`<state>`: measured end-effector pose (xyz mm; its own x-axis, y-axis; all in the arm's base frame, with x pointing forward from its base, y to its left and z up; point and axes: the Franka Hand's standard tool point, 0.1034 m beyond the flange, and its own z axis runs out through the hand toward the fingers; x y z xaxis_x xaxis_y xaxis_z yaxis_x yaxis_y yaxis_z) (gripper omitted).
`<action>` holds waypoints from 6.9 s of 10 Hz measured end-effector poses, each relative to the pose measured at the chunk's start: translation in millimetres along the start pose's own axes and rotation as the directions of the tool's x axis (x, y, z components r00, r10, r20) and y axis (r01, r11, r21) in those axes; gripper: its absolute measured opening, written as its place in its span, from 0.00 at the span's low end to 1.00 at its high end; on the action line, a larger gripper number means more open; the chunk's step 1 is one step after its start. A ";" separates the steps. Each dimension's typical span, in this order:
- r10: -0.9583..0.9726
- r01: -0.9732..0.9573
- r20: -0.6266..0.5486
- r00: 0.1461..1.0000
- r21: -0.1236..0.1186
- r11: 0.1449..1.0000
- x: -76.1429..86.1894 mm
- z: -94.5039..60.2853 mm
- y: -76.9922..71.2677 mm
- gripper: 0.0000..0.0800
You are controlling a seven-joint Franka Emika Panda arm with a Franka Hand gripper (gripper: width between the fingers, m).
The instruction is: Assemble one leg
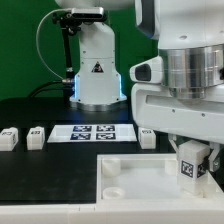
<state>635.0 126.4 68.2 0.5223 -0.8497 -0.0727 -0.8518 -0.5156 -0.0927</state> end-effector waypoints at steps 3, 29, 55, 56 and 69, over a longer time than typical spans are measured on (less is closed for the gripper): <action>0.361 -0.363 0.058 0.931 0.041 0.931 -3.6 2.2 -3.9 0.38; 0.055 -0.055 0.011 0.998 -0.002 0.998 11.3 -1.1 4.1 0.50; -0.930 0.926 -0.009 0.366 -0.090 0.366 16.8 -1.1 6.1 0.78; -0.916 0.912 -0.012 0.402 -0.090 0.401 16.9 -1.0 6.2 0.78; 0.642 -0.640 -0.001 0.767 0.070 0.765 1.2 5.3 -3.5 0.36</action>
Offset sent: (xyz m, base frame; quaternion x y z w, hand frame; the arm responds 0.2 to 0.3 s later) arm 0.0000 0.0000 0.0000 0.0000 0.0000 0.1790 0.9838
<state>638.8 127.7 63.2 -0.1462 -0.9827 -0.1139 -0.9831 0.1571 -0.0938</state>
